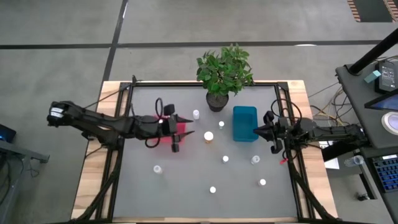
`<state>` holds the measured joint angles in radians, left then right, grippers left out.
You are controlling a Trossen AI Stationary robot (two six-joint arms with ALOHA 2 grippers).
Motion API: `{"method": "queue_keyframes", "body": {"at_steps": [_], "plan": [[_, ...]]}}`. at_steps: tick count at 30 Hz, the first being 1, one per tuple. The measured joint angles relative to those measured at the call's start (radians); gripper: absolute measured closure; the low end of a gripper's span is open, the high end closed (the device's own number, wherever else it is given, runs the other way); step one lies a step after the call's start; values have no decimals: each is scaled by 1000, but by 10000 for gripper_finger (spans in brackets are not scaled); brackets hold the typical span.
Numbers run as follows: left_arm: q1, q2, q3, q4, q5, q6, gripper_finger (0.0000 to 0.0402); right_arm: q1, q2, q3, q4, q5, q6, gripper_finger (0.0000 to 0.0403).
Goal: Pick and place medicine bottles into bin by pill shape (circle, oval)
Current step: Put the large orange pill bottle into the blue bin
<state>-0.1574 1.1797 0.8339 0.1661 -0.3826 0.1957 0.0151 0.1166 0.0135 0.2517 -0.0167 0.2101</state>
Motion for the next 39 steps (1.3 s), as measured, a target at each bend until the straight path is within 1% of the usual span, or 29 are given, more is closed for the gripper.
{"method": "queue_keyframes", "body": {"at_steps": [5, 11, 17, 24, 33, 39], "plan": [[-13, 18, -112, 183, 17, -6, 230, 0, 32, 0, 33, 20, 0, 385], [-14, 0, -211, 298, 22, 3, 230, 0, 74, 4, 76, 20, 0, 385], [-14, -51, -246, 315, 22, 29, 230, 0, 136, 45, 77, 44, -1, 385], [-13, -136, -297, 328, 21, 38, 230, 0, 244, 109, 75, 47, -16, 385], [-13, -180, -356, 347, 3, 31, 230, 0, 423, 216, 75, 47, -46, 385], [-8, -215, -361, 350, -36, 88, 230, 0, 554, 293, 67, 46, -55, 385]]}}
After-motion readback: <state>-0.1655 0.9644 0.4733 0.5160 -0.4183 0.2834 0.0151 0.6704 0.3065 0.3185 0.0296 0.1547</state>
